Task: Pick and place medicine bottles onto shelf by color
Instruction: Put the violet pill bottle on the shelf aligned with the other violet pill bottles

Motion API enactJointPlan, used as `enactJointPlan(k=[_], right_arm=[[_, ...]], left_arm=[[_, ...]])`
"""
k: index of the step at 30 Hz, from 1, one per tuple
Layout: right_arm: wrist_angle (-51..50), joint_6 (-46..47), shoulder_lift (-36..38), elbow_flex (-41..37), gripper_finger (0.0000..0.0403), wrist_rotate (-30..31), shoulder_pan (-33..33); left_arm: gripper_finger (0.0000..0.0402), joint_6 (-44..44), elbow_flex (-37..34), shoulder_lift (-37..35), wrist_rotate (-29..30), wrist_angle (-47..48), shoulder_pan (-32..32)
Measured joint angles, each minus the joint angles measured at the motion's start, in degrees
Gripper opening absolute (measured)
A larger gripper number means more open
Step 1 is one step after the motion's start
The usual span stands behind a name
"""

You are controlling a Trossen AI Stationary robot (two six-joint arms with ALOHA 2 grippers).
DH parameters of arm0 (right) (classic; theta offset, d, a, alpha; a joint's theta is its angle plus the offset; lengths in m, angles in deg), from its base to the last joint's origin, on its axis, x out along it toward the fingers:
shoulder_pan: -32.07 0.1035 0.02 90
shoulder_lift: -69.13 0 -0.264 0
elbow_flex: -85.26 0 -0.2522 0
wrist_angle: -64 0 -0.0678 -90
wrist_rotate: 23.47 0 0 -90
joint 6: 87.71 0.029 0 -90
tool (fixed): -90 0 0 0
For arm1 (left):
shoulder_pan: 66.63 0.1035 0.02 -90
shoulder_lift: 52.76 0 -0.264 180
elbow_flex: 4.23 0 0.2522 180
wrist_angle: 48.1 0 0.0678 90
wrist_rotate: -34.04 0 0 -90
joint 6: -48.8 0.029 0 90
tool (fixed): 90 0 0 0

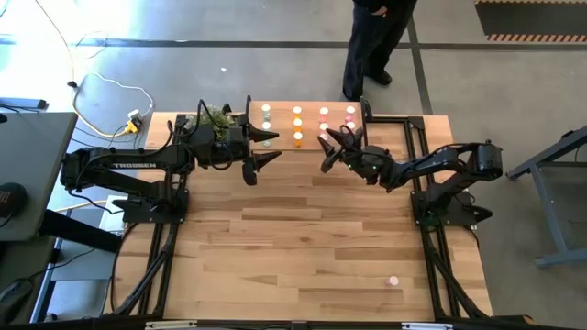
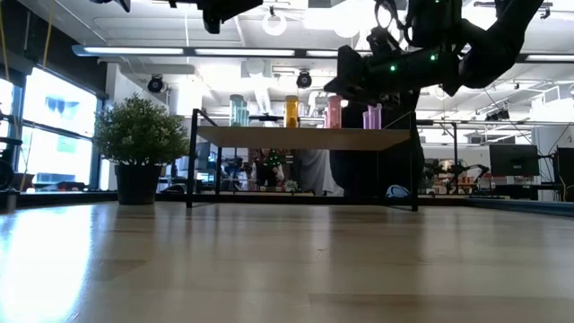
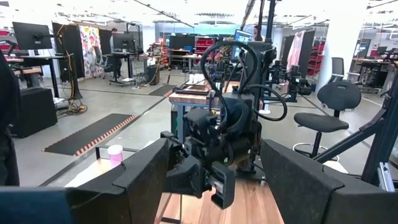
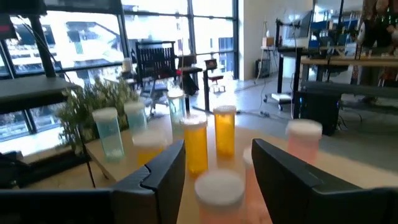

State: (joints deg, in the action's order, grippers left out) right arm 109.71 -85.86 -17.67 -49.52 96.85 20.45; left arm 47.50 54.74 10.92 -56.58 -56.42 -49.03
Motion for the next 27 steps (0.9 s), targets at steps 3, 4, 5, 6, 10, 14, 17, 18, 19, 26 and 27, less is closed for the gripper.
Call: enactJointPlan(k=[3,4,5,6,10,14,17,18,19,26,27], right_arm=[[0.4,-0.7,1.9,0.0,0.0177,0.0,0.0],[0.4,-0.7,2.9,0.0,0.0177,0.0,0.0],[0.2,-0.8,4.0,0.0,0.0177,0.0,0.0],[0.1,-0.8,5.2,0.0,0.0177,0.0,0.0],[-2.2,-0.8,10.2,0.0,0.0177,0.0,0.0],[-5.9,-0.9,15.2,0.0,0.0177,0.0,0.5],[-6.5,-3.7,18.8,0.0,0.0177,0.0,2.0],[-6.6,-4.6,20.0,0.0,0.0177,0.0,2.6],[-6.9,-5.3,21.2,0.0,0.0177,0.0,3.3],[-18.0,1.2,28.0,0.0,0.0177,2.3,10.6],[-20.1,3.6,28.8,0.0,0.0177,2.5,12.0]], left_arm=[[0.0243,0.0,0.0,0.0,0.0,0.0,0.0],[0.0243,0.0,0.0,0.0,0.0,0.0,0.0],[0.0243,0.0,0.0,0.0,0.0,0.0,0.0],[0.0243,0.0,0.0,0.0,0.0,0.0,0.0],[0.0243,0.0,0.0,0.0,0.0,0.0,0.0],[0.0243,0.0,0.0,0.0,0.0,0.0,0.0],[0.0243,0.0,0.0,0.0,0.0,0.0,0.0],[0.0243,0.0,0.0,0.0,0.0,0.0,0.0],[0.0243,0.0,0.0,0.0,0.0,0.0,0.0],[0.0243,0.0,0.0,0.0,0.0,0.0,0.0],[0.0243,0.0,0.0,0.0,0.0,0.0,0.0]])
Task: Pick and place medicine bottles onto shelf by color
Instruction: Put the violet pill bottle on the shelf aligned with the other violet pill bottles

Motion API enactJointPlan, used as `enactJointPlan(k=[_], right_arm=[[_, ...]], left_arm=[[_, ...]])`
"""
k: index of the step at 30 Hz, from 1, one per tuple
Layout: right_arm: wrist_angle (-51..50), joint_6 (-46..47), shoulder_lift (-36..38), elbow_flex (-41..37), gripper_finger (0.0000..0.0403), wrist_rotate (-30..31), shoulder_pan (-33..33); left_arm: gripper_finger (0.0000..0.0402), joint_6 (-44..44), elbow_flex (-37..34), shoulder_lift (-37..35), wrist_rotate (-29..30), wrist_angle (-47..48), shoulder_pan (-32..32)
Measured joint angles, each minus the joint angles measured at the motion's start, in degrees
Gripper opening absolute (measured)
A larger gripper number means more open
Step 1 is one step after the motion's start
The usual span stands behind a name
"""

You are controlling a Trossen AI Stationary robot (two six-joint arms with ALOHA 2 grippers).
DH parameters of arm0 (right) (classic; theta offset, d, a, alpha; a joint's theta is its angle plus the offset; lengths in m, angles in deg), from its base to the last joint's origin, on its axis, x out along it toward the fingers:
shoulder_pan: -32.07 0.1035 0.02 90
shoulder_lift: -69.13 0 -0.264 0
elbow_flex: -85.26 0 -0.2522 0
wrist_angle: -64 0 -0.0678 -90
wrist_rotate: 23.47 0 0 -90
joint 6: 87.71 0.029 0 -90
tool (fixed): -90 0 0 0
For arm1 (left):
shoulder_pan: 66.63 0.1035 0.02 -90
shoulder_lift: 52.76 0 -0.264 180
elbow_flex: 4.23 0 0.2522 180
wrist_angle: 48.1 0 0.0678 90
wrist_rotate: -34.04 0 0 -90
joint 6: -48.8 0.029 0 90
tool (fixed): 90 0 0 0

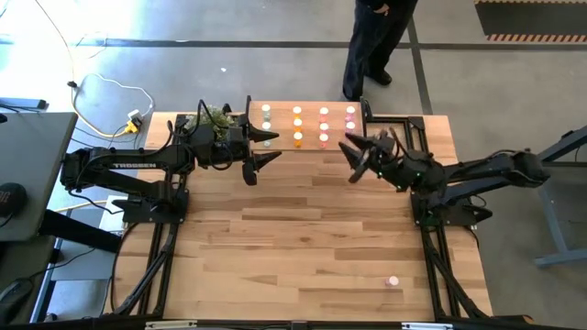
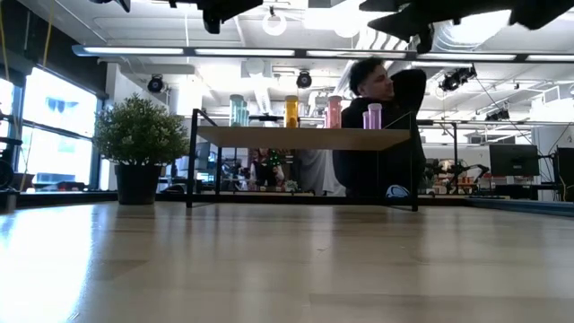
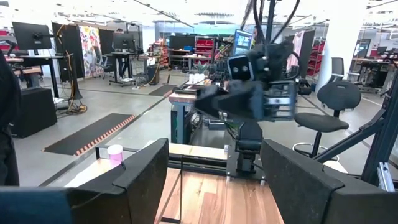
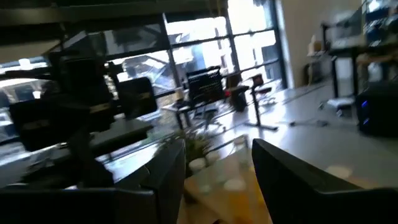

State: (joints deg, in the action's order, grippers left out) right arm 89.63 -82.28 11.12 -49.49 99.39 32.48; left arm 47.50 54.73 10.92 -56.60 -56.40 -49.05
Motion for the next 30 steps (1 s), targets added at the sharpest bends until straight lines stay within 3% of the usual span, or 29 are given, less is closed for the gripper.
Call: enactJointPlan(k=[8,14,18,23,26,30], right_arm=[[-8.0,17.0,3.0,0.0,0.0177,0.1,10.7],[-15.9,19.7,2.9,6.0,0.0177,3.4,17.4],[-37.5,22.6,2.8,16.8,0.0177,6.5,20.7],[-71.5,45.5,2.0,28.7,0.0177,5.8,22.2],[-85.8,59.2,0.1,32.7,0.0177,0.7,23.3],[-93.5,71.2,-3.1,34.7,0.0177,-8.9,25.2]], left_arm=[[0.0243,0.0,0.0,0.0,0.0,0.0,0.0],[0.0243,0.0,0.0,0.0,0.0,0.0,0.0],[0.0243,0.0,0.0,0.0,0.0,-0.2,0.0],[0.0243,0.0,0.0,0.0,0.0,-0.1,0.0],[0.0243,-0.1,0.0,0.0,0.0,-0.5,0.0],[0.0243,-3.4,0.0,0.0,-0.2,-0.8,0.0]])
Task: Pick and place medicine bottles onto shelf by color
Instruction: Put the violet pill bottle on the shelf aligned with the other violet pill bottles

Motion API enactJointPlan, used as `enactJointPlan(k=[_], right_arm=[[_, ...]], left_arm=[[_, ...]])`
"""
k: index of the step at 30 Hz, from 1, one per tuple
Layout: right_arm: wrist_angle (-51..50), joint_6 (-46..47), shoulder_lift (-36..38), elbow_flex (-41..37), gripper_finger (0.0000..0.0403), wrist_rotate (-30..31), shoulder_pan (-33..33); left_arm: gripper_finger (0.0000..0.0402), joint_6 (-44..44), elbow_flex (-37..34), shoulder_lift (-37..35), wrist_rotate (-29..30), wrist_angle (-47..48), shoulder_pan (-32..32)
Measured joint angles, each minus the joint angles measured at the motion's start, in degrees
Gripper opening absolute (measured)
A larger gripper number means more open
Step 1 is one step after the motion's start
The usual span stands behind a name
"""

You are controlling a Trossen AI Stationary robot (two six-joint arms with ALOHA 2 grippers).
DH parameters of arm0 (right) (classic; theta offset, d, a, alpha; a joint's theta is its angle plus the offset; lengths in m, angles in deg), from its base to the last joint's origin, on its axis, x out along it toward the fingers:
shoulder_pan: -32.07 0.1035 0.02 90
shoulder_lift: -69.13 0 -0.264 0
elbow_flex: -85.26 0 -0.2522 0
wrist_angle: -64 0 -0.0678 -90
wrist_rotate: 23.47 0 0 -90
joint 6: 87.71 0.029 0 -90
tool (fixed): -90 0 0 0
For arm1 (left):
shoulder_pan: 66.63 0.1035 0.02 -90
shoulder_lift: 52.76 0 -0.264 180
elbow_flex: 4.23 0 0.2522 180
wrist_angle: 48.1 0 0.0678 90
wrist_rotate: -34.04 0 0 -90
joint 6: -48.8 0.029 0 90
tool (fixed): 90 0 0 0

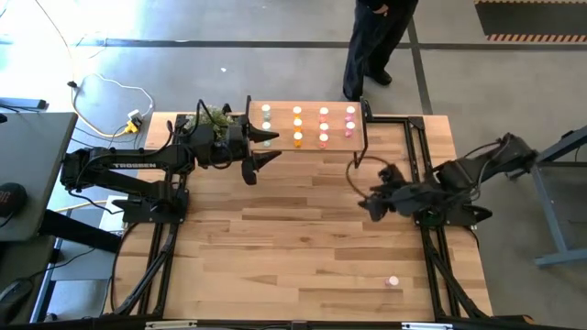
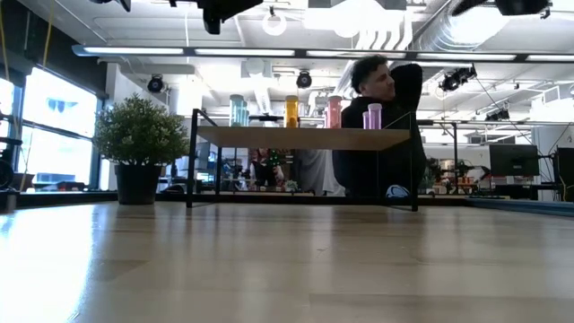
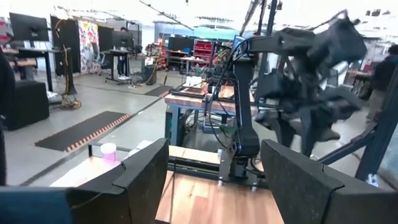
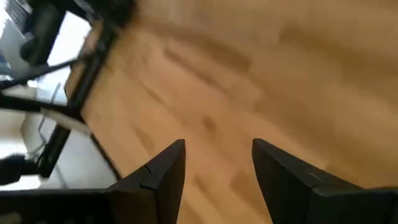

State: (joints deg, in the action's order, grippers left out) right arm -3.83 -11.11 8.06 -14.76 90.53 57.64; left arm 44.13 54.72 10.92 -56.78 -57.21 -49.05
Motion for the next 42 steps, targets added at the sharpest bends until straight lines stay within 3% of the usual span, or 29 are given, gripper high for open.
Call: enactJointPlan(k=[11,20,26,31,42], right_arm=[[-4.8,19.0,-8.5,-0.5,0.0177,-13.9,8.3],[-6.9,25.2,-13.0,-0.6,0.0177,-15.5,16.4],[-7.6,26.2,-16.0,-0.6,0.0177,-16.7,21.3],[-7.4,25.8,-18.7,-0.6,0.0177,-21.1,23.9],[-7.3,27.9,-24.3,-0.6,0.0197,-21.5,29.0]], left_arm=[[0.0243,-4.8,0.0,0.1,-0.5,3.2,0.0],[0.0243,-4.5,0.0,0.1,-4.4,3.8,-4.9],[0.0243,-6.2,0.0,0.1,-3.0,3.8,-10.6],[0.0243,-7.2,0.0,0.1,0.0,3.0,-15.6],[0.0243,-7.8,0.0,0.1,8.4,1.5,-24.6]])
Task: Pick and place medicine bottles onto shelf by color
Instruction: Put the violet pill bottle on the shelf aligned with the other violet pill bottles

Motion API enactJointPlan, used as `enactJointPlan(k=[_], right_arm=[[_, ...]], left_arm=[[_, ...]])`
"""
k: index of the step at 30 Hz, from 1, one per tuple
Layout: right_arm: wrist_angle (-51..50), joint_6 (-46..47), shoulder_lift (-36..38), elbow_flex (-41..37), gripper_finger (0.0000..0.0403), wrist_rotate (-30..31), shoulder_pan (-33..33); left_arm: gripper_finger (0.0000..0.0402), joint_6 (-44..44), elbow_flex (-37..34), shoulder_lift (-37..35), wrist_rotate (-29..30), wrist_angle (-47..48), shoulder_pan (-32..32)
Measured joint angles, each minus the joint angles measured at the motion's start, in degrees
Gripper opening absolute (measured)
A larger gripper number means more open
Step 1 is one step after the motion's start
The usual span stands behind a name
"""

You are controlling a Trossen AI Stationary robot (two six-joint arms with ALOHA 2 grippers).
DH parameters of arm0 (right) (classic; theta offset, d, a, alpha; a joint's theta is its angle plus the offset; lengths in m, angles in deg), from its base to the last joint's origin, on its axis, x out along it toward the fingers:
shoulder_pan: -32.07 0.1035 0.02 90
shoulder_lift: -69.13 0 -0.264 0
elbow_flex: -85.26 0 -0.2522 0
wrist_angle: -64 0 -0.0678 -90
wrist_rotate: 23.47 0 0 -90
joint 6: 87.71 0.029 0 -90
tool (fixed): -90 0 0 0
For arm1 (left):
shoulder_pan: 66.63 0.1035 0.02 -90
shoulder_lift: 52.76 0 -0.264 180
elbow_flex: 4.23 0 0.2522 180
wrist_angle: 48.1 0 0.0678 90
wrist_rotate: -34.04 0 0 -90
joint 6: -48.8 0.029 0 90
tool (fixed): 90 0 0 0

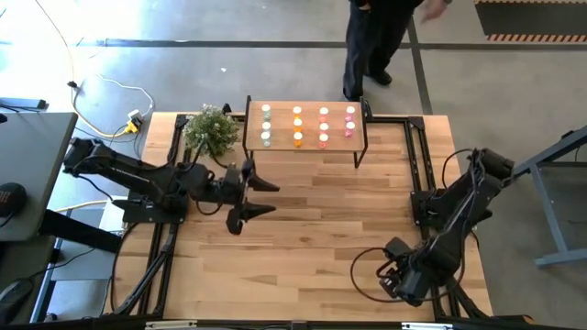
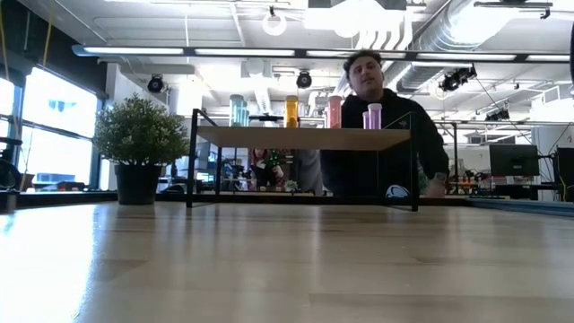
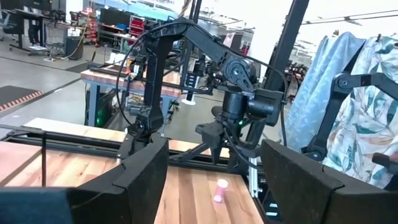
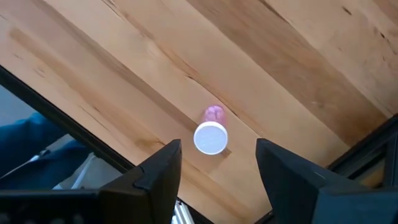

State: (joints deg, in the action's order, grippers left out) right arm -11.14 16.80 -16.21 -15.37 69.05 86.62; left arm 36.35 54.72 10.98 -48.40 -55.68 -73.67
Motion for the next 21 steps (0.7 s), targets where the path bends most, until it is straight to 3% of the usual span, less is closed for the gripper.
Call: enactJointPlan(k=[21], right_arm=[[3.2,2.6,-8.8,0.0,0.0205,-1.2,2.2]], left_arm=[[0.0243,0.0,0.0,0.0,9.6,0.0,-6.3]])
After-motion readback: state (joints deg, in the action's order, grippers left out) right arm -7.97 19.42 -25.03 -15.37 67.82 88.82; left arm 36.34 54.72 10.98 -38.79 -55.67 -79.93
